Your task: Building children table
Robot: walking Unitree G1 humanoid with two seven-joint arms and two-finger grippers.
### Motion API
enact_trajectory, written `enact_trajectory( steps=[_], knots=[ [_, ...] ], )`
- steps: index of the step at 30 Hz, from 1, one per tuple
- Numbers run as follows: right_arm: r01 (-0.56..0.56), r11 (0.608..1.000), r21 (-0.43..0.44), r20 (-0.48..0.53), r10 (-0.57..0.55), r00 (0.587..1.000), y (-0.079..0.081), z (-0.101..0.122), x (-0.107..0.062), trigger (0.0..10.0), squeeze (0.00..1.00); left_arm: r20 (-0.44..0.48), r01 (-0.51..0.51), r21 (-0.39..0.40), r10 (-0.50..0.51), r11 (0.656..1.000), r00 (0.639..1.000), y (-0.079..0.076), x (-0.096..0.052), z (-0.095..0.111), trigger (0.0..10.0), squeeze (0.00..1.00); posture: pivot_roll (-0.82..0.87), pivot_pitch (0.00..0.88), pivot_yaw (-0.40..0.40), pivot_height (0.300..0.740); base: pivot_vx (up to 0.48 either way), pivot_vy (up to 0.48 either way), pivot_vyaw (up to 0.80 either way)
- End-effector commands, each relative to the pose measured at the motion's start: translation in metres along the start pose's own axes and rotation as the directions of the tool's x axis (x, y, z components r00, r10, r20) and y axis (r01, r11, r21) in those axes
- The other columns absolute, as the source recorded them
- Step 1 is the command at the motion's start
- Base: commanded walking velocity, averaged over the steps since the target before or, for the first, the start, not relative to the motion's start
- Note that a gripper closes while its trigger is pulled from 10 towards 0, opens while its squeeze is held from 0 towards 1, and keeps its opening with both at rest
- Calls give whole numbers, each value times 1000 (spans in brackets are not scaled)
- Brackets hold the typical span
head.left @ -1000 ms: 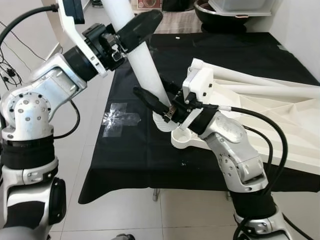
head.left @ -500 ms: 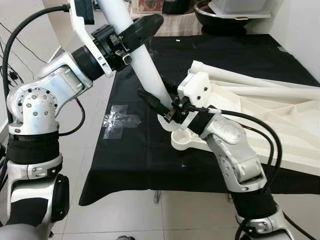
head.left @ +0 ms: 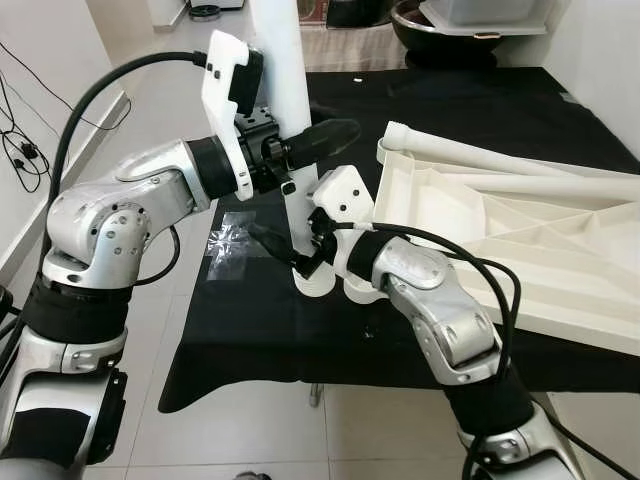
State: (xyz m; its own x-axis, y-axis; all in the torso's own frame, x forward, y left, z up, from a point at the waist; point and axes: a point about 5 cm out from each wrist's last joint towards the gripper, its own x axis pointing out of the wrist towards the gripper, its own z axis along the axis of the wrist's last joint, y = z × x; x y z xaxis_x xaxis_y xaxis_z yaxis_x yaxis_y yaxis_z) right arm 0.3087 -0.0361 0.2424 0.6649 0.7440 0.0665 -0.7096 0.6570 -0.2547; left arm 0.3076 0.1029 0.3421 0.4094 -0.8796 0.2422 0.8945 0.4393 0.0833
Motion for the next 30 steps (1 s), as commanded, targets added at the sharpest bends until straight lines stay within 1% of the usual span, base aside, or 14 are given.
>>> enact_trajectory(
  steps=[1, 3, 4, 14, 17, 18, 20, 21, 24, 26, 27, 28, 29, 30],
  knots=[
    [-14, 999, 42, -30, 15, 999, 13, -2, 12, 10000, 0, 49, 185, -15, -184, 983, 982, -24, 20, 1, 0, 0, 1, 104, 24, 740, 0, 0, 0],
    [19, 997, 76, -54, -15, 998, 13, -6, 14, 10000, 0, 54, 195, -8, -194, 981, 979, -26, 22, 0, 0, 0, 1, 104, 25, 740, 0, 0, 0],
    [20, 996, 82, -57, -16, 998, 14, -6, 14, 0, 0, 55, 196, -8, -195, 981, 979, -27, 22, 0, 0, 0, 1, 105, 24, 740, 0, 0, 0],
    [41, 994, 103, -87, -32, 996, 17, -10, 13, 0, 0, 59, 213, 0, -213, 977, 975, -30, 23, -2, 0, 0, 1, 107, 25, 740, 0, 0, 0],
    [61, 993, 97, -90, -52, 995, 14, -9, 13, 0, 0, 65, 222, 35, -224, 974, 972, -33, 24, -3, 0, 0, -1, 107, 25, 740, 0, 0, 0],
    [64, 993, 96, -91, -55, 994, 14, -9, 13, 0, 0, 76, 207, 40, -210, 977, 975, -32, 25, -2, 8706, 1000, -2, 107, 25, 740, 0, 0, 0],
    [66, 993, 96, -91, -57, 994, 14, -9, 13, 0, 0, 84, 196, 41, -199, 980, 977, -31, 26, -1, 8706, 1000, -2, 107, 25, 740, 0, 0, 0],
    [72, 993, 92, -88, -63, 994, 12, -9, 13, 0, 0, 93, 199, 41, -202, 979, 975, -31, 25, 1, 10000, 1000, -2, 108, 25, 740, 0, 0, 0],
    [82, 992, 93, -86, -74, 994, 11, -9, 12, 0, 0, 108, 177, 42, -181, 983, 978, -28, 24, 4, 10000, 1000, -2, 108, 25, 740, 0, 0, 0],
    [111, 990, 89, -80, -104, 991, 4, -9, 11, 0, 0, 137, 141, 29, -144, 990, 980, -22, 19, 10, 10000, 1000, -4, 112, 23, 740, 0, 0, 0],
    [154, 984, 85, -69, -148, 987, -7, -9, 8, 0, 0, 173, 102, 16, -103, 995, 980, -17, 11, 17, 10000, 1000, -4, 121, 21, 740, 0, 0, 0],
    [154, 984, 85, -69, -148, 987, -7, -9, 8, 0, 0, 173, 102, 16, -103, 995, 980, -17, 11, 17, 10000, 1000, -4, 121, 21, 740, 0, 0, 0],
    [205, 976, 76, -60, -201, 978, -20, -8, 4, 0, 0, 206, 58, 5, -58, 998, 977, -11, 2, 25, 10000, 1000, -2, 126, 17, 740, 0, 0, 0],
    [205, 976, 76, -60, -201, 978, -20, -8, 4, 0, 0, 206, 58, 5, -58, 998, 977, -11, 2, 25, 10000, 1000, -2, 126, 17, 740, 0, 0, 0]
  ],
)
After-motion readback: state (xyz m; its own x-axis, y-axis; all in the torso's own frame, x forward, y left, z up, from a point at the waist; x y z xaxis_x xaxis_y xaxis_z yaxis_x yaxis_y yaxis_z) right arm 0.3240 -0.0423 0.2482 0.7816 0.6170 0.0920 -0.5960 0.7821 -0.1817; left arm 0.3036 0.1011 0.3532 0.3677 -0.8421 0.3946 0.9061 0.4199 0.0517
